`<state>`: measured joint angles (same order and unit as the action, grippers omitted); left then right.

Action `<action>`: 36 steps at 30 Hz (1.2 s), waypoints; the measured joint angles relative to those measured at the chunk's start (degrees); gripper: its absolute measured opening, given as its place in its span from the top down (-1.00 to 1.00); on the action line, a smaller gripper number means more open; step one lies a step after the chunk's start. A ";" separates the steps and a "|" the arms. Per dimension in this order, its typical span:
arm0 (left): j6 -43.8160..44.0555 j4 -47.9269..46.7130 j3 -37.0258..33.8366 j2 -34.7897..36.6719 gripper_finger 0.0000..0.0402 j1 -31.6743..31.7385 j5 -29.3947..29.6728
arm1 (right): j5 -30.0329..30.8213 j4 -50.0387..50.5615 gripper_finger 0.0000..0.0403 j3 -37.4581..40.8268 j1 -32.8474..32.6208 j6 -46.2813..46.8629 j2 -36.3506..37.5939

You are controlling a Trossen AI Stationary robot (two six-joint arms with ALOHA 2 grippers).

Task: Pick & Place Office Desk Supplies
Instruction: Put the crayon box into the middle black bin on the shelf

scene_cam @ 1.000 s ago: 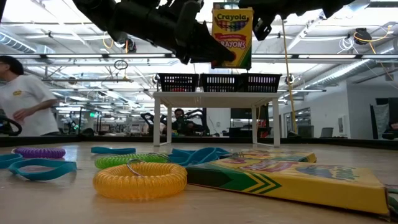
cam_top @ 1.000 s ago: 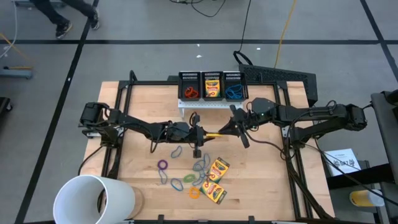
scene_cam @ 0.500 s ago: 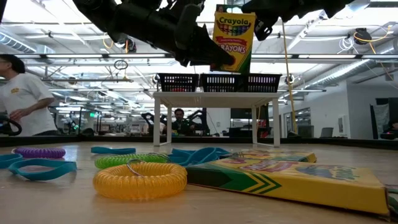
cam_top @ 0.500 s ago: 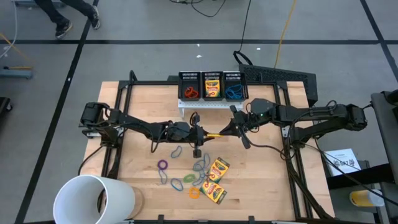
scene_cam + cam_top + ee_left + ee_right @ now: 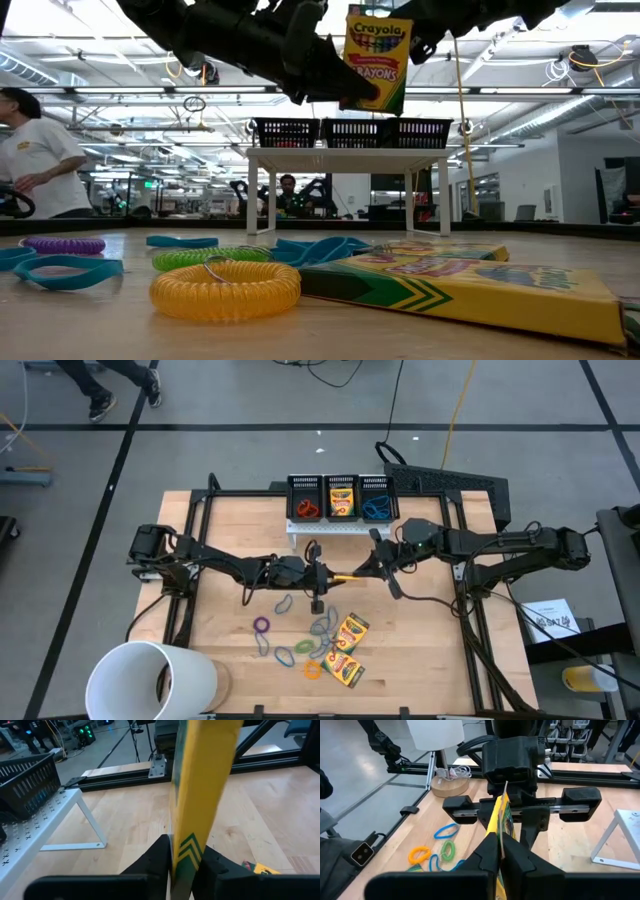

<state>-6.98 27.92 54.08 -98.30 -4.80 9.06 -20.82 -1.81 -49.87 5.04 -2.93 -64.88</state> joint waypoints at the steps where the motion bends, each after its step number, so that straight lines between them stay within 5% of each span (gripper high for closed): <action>1: 0.00 0.00 0.00 0.00 0.68 0.00 0.02 | -0.02 -0.07 0.99 0.00 0.00 -0.13 0.00; 10: 6.59 0.33 0.02 0.13 0.71 0.16 0.00 | 2.80 -2.71 1.00 0.11 0.02 -2.48 0.57; 24: 11.76 1.95 0.09 0.15 -0.11 0.26 -0.08 | 2.73 -6.77 1.00 0.09 0.24 -2.95 1.58; 36: 13.75 -15.73 0.02 12.81 -0.25 1.36 0.01 | 2.73 -6.11 1.00 0.02 1.24 -4.87 5.88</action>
<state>6.77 12.19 54.11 -85.49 -3.44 9.07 -18.09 -7.92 -49.85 6.28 -7.80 -59.00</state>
